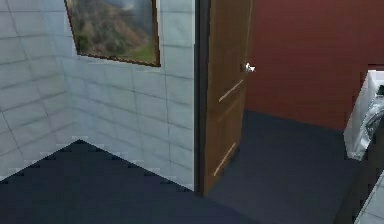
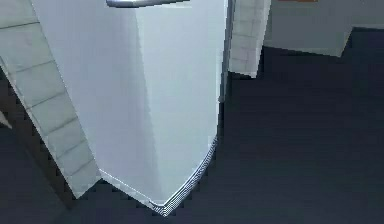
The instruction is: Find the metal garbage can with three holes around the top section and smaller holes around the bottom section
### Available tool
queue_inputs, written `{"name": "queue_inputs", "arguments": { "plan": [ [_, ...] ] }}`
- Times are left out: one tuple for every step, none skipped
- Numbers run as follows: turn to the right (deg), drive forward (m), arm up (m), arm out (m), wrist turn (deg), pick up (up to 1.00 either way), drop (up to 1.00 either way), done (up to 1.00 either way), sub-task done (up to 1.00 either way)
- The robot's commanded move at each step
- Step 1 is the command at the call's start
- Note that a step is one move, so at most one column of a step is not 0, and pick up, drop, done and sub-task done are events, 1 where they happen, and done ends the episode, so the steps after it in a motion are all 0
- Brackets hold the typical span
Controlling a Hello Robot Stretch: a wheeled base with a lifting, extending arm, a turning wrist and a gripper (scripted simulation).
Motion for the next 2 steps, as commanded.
{"name": "queue_inputs", "arguments": {
  "plan": [
    [39.0,0.00,0.00,0.00,0.0,0.00,0.00,0.00,0.00],
    [0.0,0.75,0.00,0.00,0.0,0.00,0.00,0.00,0.00]
  ]
}}
